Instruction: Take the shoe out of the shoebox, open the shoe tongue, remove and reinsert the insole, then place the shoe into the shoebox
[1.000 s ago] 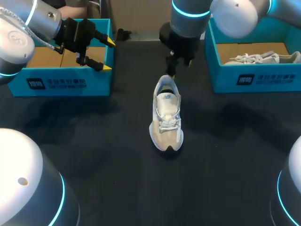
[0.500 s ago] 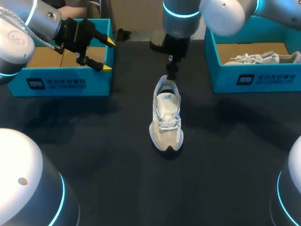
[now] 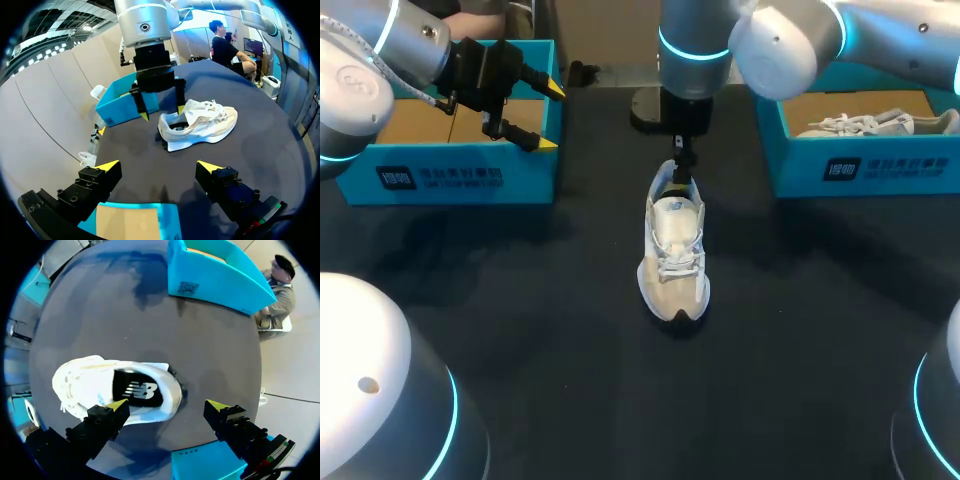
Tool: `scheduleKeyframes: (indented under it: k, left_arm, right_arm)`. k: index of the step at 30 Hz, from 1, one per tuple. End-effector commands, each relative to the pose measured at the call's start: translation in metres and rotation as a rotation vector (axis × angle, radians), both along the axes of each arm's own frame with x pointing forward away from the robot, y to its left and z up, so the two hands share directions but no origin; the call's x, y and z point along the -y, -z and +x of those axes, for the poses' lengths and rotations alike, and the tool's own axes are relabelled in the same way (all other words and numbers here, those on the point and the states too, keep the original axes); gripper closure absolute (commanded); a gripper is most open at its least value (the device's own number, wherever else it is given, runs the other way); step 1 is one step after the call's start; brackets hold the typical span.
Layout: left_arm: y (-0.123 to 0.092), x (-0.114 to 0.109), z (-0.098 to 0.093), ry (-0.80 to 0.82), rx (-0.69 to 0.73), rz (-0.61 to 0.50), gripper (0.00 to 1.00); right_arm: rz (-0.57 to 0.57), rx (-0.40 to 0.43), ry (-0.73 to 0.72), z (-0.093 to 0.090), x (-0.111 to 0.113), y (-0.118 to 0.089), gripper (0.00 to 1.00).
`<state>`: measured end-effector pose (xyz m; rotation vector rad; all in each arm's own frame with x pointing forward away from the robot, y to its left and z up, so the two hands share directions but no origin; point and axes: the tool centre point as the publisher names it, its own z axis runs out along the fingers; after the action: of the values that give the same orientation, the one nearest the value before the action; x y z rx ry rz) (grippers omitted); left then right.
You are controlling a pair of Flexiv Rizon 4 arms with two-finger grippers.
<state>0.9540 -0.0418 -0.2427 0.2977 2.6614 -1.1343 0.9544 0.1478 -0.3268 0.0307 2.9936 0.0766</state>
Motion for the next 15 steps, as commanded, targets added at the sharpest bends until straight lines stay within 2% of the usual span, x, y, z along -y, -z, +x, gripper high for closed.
scheduleKeyframes:
  k: [1, 12, 15]
  left_arm:
    - [0.0, 0.0, 0.001, 0.001, -0.001, 0.002, 0.0]
    - [0.0, 0.0, 0.001, 0.001, -0.001, 0.002, 0.0]
    - [0.0, 0.0, 0.001, 0.001, -0.001, 0.002, 0.0]
  right_arm:
    - [-0.003, -0.012, -0.009, 0.013, -0.009, 0.014, 0.0]
    - [-0.006, -0.019, -0.028, 0.022, -0.006, 0.039, 0.0]
    - [-0.018, -0.023, -0.04, 0.024, -0.006, 0.042, 0.04]
